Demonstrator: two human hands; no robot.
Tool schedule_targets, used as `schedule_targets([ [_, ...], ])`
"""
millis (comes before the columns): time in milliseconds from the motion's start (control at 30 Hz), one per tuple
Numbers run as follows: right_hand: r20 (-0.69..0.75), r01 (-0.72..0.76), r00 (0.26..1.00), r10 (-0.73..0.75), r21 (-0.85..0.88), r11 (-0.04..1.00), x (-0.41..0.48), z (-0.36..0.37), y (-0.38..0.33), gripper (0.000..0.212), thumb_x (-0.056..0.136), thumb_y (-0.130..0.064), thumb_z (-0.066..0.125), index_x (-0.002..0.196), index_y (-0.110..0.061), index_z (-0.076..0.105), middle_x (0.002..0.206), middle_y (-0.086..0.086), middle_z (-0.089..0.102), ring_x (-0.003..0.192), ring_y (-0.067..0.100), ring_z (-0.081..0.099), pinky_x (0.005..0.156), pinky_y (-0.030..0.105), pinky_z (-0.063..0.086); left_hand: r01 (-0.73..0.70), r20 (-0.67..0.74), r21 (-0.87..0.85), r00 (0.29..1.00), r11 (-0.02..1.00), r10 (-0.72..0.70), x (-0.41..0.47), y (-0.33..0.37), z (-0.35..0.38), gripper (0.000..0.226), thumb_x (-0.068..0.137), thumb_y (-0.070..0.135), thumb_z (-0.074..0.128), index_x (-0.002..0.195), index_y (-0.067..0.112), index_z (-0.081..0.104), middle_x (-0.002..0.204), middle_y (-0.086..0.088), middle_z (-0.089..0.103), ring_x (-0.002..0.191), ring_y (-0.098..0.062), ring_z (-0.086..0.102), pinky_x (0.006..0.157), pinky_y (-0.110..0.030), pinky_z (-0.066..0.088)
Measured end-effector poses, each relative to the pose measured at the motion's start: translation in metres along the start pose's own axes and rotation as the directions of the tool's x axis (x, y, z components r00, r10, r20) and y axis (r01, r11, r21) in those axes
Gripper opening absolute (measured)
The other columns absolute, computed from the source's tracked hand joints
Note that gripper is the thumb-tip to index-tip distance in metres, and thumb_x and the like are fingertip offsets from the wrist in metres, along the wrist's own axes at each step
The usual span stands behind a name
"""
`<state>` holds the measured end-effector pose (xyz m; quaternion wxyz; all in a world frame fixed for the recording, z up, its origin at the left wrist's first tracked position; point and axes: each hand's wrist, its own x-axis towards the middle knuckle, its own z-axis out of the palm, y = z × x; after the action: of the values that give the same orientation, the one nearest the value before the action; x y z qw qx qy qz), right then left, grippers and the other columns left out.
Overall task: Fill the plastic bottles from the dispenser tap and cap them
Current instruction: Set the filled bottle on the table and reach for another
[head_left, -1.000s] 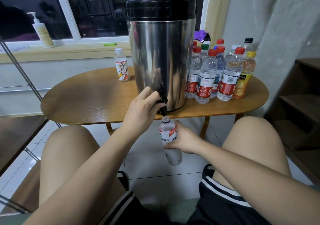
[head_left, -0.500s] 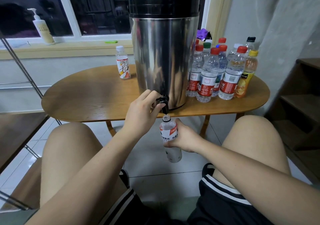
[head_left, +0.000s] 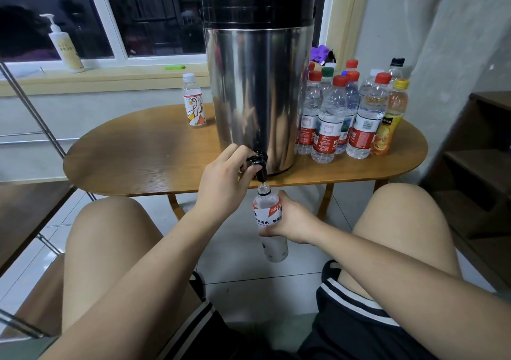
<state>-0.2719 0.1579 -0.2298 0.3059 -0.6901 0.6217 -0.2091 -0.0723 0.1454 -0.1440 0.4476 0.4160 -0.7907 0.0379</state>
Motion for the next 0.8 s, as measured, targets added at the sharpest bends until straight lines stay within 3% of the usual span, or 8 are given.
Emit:
schedule_targets([
  [133,-0.001,0.006,1.000,-0.006,-0.006,1.000,-0.0005,-0.0001,0.0002,0.080,0.067,-0.050,0.097,0.124,-0.032,0.045,0.110,-0.012,0.067,0.097,0.008,0.066,0.070,0.026,0.050,0.001,0.004,0.004,1.000,1.000,-0.001,-0.0002,0.0001,-0.0002,0.015,0.100,0.020,0.077,0.103,0.015,0.063,0.090,0.013,0.044,0.073,-0.011,0.042,0.061,-0.026,0.034],
  [267,0.000,0.002,1.000,-0.002,0.000,1.000,0.0008,0.0006,0.0014,0.081,0.065,-0.051,0.097,0.124,-0.032,0.045,0.111,-0.010,0.068,0.100,0.011,0.068,0.080,0.032,0.058,0.002,-0.009,-0.018,1.000,1.000,-0.002,0.0008,0.0013,-0.0003,0.034,0.099,0.018,0.078,0.094,0.027,0.046,0.088,0.011,0.042,0.072,-0.014,0.041,0.059,-0.030,0.035],
  [400,0.018,0.007,1.000,-0.007,0.005,1.000,0.0007,0.0001,0.0013,0.083,0.067,-0.049,0.098,0.127,-0.032,0.044,0.113,-0.010,0.067,0.101,0.010,0.067,0.078,0.029,0.056,0.012,-0.001,0.001,1.000,1.000,-0.012,0.0012,0.0010,-0.0007,0.018,0.099,0.017,0.077,0.099,0.012,0.060,0.088,0.010,0.042,0.073,-0.016,0.042,0.060,-0.033,0.037],
  [633,0.015,0.000,1.000,0.000,0.006,1.000,0.0008,0.0001,0.0012,0.082,0.068,-0.049,0.098,0.127,-0.032,0.044,0.112,-0.011,0.066,0.099,0.009,0.066,0.075,0.027,0.054,0.002,0.004,-0.006,1.000,1.000,-0.002,0.0010,0.0011,0.0001,0.014,0.099,0.018,0.077,0.102,0.011,0.064,0.091,0.010,0.046,0.074,-0.015,0.046,0.061,-0.032,0.042],
  [800,0.019,0.005,1.000,-0.005,0.003,1.000,0.0011,0.0006,0.0022,0.084,0.067,-0.050,0.098,0.128,-0.033,0.044,0.113,-0.011,0.067,0.100,0.008,0.067,0.077,0.027,0.055,0.006,0.005,-0.003,1.000,1.000,-0.006,0.0016,0.0004,0.0006,0.015,0.100,0.018,0.076,0.100,0.011,0.063,0.091,0.009,0.046,0.073,-0.013,0.043,0.061,-0.027,0.034],
])
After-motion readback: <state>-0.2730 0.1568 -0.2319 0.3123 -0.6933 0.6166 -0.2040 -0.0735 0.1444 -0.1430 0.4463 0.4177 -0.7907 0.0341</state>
